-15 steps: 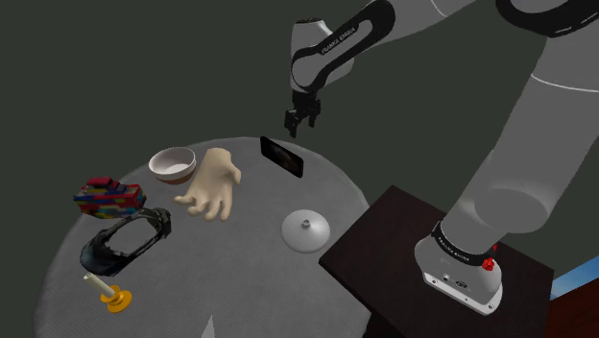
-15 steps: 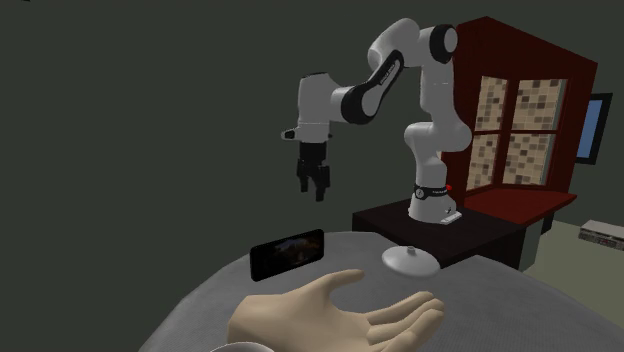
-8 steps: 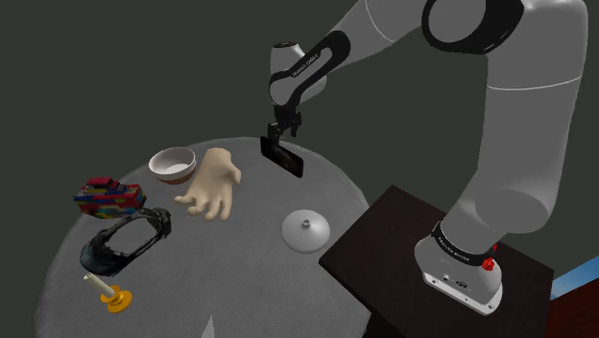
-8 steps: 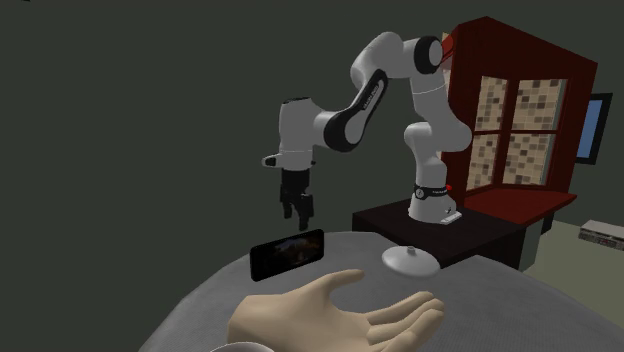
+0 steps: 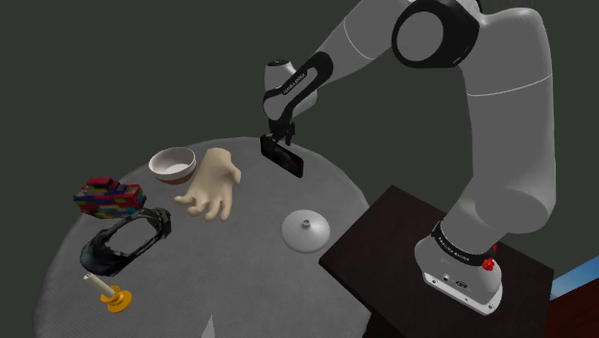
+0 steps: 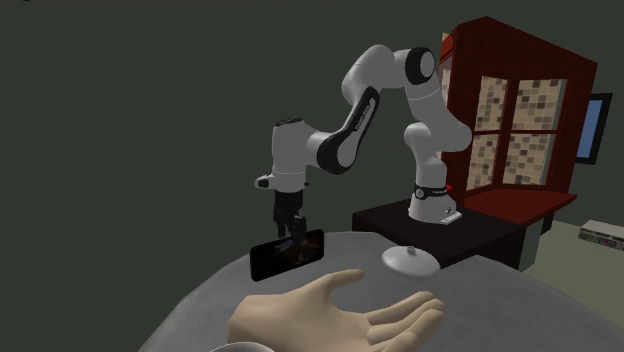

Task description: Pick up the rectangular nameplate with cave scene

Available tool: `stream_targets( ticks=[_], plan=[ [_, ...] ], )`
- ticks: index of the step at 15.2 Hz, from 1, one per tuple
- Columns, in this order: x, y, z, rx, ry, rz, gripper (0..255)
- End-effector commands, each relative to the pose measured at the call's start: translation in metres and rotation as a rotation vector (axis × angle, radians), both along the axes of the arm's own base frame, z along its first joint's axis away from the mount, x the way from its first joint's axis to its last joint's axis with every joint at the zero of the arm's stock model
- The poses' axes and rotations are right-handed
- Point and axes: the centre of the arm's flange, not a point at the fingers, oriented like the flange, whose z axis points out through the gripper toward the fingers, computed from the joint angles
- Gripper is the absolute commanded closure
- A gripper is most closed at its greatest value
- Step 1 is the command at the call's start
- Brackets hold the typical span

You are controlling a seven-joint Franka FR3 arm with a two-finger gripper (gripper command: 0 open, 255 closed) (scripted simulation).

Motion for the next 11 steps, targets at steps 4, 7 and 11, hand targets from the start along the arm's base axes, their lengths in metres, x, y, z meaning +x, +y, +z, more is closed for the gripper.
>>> stream_targets(
  ticks=[4,7,11],
  plan=[
    [0.0008,0.0007,-0.0138,0.000,0.000,0.000,255],
    [0.0003,0.0008,-0.0139,0.000,0.000,0.000,255],
    [0.0003,0.0007,-0.0138,0.000,0.000,0.000,255]
  ],
)
